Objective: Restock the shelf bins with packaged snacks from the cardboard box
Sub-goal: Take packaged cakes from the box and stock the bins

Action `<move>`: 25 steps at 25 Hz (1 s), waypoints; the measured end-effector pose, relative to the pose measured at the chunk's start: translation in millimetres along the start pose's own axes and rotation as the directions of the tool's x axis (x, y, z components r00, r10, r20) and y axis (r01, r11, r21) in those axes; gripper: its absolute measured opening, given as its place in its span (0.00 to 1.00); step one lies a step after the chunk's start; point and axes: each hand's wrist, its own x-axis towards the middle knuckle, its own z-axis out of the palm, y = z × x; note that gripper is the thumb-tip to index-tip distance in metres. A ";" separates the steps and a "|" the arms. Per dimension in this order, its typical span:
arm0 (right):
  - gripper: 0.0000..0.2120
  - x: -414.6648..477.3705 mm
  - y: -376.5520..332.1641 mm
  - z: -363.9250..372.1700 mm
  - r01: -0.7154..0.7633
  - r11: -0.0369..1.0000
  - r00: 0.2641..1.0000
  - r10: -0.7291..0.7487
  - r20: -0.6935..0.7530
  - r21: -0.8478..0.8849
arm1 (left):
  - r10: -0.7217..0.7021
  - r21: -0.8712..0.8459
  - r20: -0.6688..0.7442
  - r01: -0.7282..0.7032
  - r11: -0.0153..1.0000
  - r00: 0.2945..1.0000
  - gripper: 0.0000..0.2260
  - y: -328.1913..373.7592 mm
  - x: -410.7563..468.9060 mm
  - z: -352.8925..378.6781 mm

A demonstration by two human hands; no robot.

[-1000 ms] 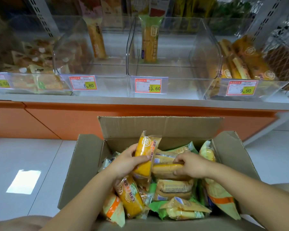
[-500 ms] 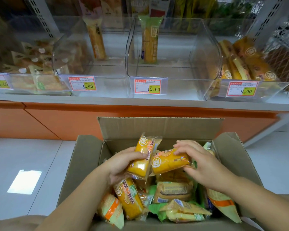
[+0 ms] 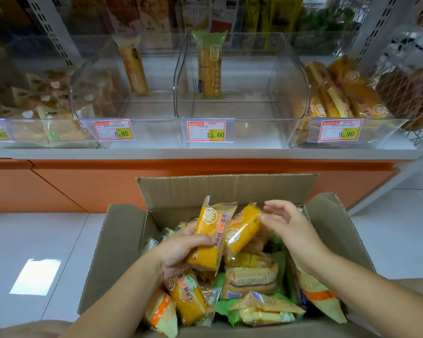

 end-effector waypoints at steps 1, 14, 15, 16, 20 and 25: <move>0.20 2.5 0.0 -0.3 -0.075 0.989 0.996 0.080 -0.036 0.129 | 0.002 0.008 0.002 -0.002 1.000 1.000 0.27 -0.2 -0.2 2.7; 0.17 -6.1 -26.2 -9.5 -0.300 0.775 0.947 0.312 0.075 0.556 | 0.152 0.111 0.039 -0.156 0.981 0.988 0.31 27.1 4.1 51.0; 0.19 -10.8 -33.4 -10.8 -0.292 0.797 0.954 0.282 0.102 0.528 | 0.180 0.112 0.058 -0.185 0.976 0.982 0.31 33.4 4.0 55.9; 0.19 -15.6 -40.9 -13.3 -0.254 0.836 0.967 0.235 0.100 0.487 | 0.206 0.116 0.081 -0.214 0.970 0.975 0.30 40.9 3.9 61.3; 0.21 -26.5 -93.4 -43.6 0.133 0.927 0.986 -0.088 -0.141 0.351 | 0.313 0.150 0.159 -0.337 0.930 0.936 0.25 83.9 4.6 85.3; 0.26 36.2 -177.8 -125.5 0.378 0.921 0.861 -0.312 -0.401 0.093 | 0.496 0.283 0.119 -0.508 0.814 0.860 0.19 171.8 14.0 118.5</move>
